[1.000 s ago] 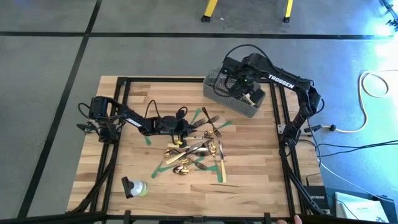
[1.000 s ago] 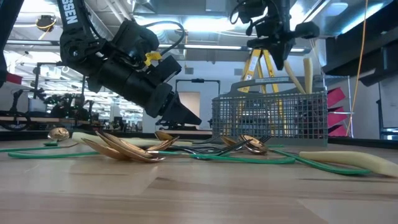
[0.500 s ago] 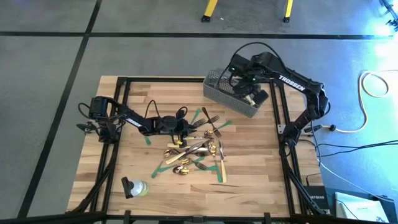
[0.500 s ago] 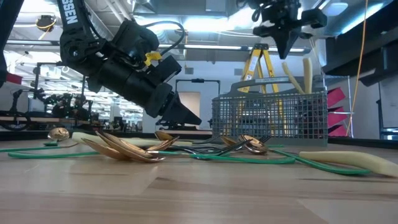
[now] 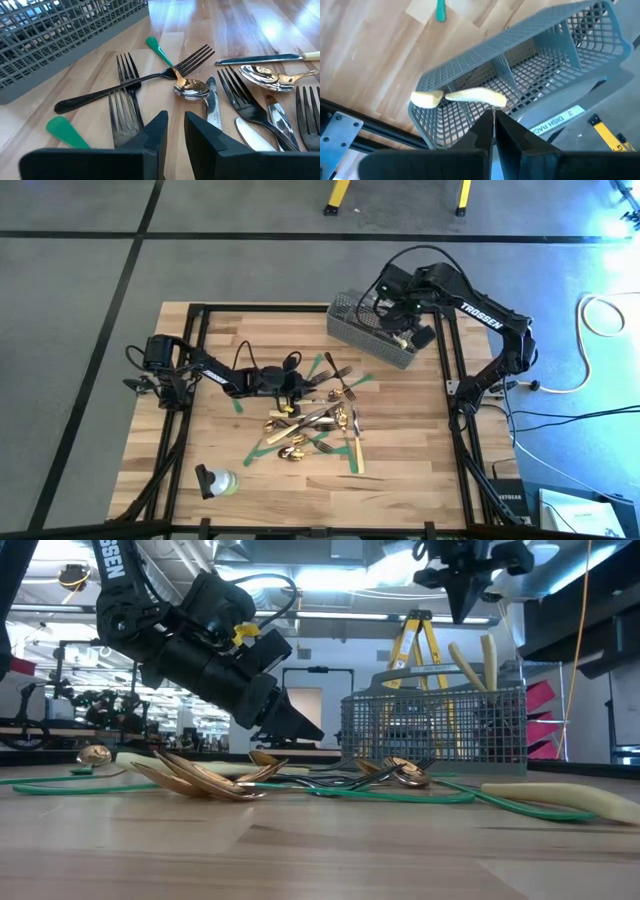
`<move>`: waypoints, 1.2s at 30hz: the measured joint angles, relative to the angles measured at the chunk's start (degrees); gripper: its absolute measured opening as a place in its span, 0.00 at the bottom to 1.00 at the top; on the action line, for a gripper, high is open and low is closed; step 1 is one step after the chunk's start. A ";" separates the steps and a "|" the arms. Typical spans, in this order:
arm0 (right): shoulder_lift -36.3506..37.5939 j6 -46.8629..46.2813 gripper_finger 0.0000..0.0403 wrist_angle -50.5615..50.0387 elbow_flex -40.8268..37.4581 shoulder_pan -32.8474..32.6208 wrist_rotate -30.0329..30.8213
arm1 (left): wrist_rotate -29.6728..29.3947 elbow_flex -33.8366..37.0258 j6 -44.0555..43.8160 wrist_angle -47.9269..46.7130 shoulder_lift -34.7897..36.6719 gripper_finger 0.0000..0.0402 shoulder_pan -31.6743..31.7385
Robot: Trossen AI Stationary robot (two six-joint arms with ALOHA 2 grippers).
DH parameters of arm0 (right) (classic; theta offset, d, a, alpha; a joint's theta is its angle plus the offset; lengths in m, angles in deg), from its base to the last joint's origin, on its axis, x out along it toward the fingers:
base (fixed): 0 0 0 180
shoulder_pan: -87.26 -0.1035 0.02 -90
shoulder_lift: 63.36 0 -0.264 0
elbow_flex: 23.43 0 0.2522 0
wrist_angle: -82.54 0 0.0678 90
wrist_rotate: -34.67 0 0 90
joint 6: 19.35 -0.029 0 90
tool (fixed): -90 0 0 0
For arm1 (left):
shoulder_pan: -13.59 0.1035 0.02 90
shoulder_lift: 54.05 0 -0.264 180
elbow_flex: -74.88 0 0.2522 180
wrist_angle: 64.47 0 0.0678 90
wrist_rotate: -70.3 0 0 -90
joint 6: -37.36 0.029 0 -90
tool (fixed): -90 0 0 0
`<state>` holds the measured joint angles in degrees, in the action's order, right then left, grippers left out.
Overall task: Sort silverware
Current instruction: Put the yellow knife into the gray organizer
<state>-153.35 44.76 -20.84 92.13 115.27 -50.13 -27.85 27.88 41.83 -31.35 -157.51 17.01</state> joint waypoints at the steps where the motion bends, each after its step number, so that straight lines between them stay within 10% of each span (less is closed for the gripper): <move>1: -0.14 -0.17 0.00 0.05 -0.02 0.00 -0.42 | 0.00 0.00 0.00 0.00 0.02 0.12 0.00; 23: 1.36 -44.66 0.03 -0.35 -5.77 -4.80 -3.31 | 0.01 0.00 -0.39 -0.03 0.02 0.12 0.00; 36: 8.44 -50.82 0.38 11.24 -18.01 -4.74 2.68 | 0.01 0.00 -0.55 -0.09 0.00 0.12 0.00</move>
<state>-144.91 -6.06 -9.60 74.13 110.52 -47.45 -27.84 27.88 41.28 -31.44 -157.51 17.01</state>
